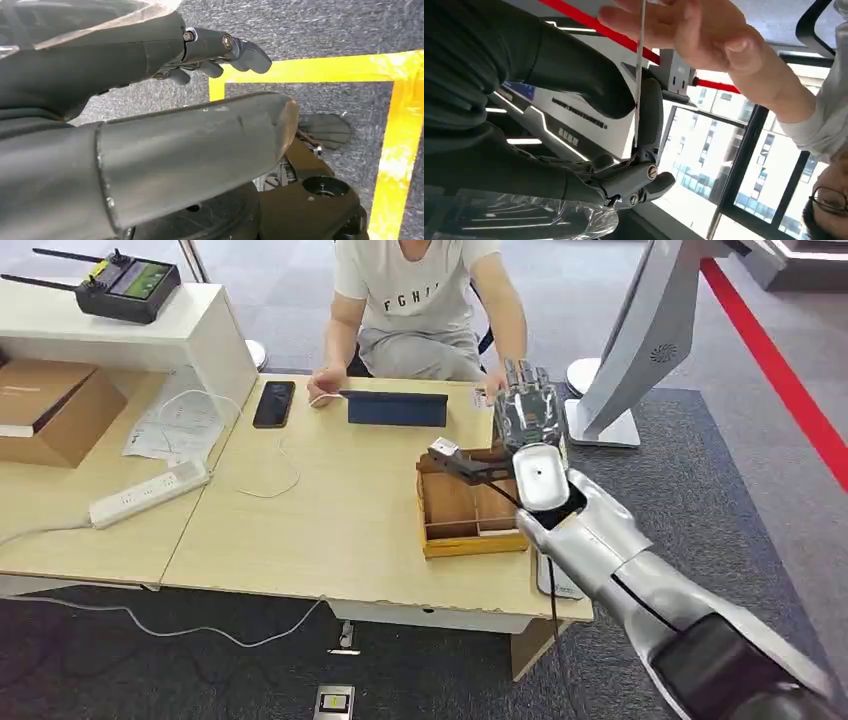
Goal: Pass the card to the sensor for recognition and then transmit it.
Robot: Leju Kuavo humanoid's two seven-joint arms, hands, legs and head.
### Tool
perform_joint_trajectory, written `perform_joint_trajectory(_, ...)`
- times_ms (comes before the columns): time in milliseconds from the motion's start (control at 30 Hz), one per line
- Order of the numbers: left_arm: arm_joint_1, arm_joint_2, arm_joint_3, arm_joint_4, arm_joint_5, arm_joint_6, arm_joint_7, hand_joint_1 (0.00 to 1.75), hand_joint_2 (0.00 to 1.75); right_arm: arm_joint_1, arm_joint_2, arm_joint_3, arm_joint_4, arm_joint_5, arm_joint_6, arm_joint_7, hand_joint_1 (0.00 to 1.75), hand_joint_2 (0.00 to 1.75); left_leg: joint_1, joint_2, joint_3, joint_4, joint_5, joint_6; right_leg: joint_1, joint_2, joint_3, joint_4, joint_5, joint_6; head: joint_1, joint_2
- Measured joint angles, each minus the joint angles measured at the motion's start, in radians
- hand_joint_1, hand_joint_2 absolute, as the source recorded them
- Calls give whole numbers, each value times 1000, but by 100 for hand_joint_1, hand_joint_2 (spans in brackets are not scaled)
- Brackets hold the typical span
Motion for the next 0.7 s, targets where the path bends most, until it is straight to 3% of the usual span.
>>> perform_joint_trajectory(467,0,0,0,0,23,0,16,0,0,-4,48,3,40,3,-2,-10,175,175,0,0,0,0,0,0,0,0,0,0,0,0,0,0)
perform_joint_trajectory(500,0,0,0,0,25,1,16,0,0,-4,51,3,44,2,-3,-11,145,175,0,0,0,0,0,0,0,0,0,0,0,0,0,0)
perform_joint_trajectory(533,0,0,0,0,29,3,17,0,0,-4,51,3,47,0,-6,-11,7,175,0,0,0,0,0,0,0,0,0,0,0,0,0,0)
perform_joint_trajectory(600,0,0,0,0,34,5,21,0,0,-4,56,2,55,-2,-17,-13,0,175,0,0,0,0,0,0,0,0,0,0,0,0,0,0)
perform_joint_trajectory(633,0,0,0,0,36,10,23,0,0,-3,56,2,58,0,-27,-12,0,0,0,0,0,0,0,0,0,0,0,0,0,0,0,0)
perform_joint_trajectory(700,1,0,1,0,38,20,28,0,0,-1,57,2,63,10,-75,1,0,0,0,0,0,0,0,0,0,0,0,0,0,0,0,0)
